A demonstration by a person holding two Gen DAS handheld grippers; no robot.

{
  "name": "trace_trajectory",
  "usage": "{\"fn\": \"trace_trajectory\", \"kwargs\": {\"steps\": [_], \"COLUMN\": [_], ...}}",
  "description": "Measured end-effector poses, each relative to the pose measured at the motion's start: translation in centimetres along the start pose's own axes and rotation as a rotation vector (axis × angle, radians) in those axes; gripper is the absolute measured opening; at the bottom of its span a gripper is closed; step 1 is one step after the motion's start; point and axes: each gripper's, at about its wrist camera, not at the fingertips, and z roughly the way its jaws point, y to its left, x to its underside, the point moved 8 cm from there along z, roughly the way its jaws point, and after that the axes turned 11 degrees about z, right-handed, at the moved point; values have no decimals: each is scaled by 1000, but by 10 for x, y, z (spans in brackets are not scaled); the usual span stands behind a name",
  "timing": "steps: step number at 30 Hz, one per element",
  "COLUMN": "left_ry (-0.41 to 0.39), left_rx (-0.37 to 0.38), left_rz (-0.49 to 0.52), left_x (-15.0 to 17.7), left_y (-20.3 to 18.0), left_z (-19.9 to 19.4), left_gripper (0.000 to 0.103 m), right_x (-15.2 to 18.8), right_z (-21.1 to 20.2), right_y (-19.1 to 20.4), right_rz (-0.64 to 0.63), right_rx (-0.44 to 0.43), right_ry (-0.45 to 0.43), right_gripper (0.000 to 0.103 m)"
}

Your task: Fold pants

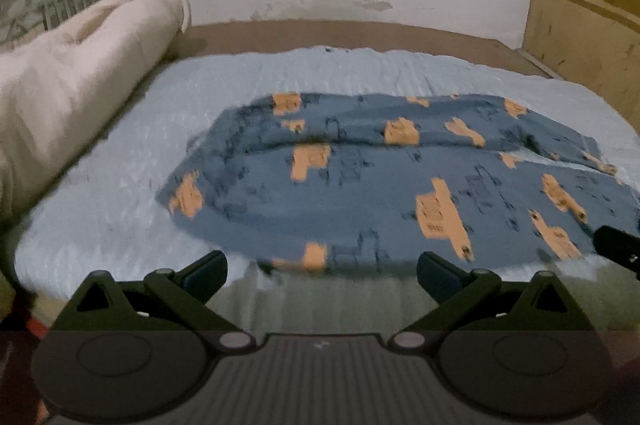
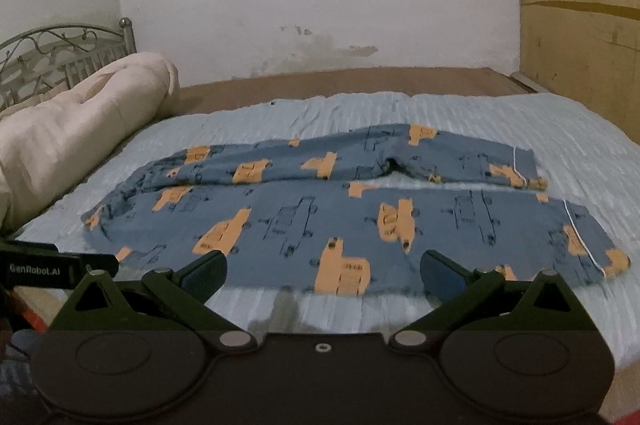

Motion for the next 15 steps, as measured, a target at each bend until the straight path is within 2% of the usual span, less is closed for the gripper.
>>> {"fn": "trace_trajectory", "kwargs": {"steps": [6, 15], "left_ry": [-14, -26], "left_rx": [-66, -151], "left_rz": [30, 102], "left_x": [-34, -66], "left_y": [22, 50], "left_z": [22, 57], "left_gripper": [102, 102], "right_x": [-21, -61], "right_z": [28, 56], "right_y": [-8, -18], "right_rz": [-20, -174], "right_rx": [12, 27], "right_ry": [-48, -105], "right_gripper": [102, 102]}}
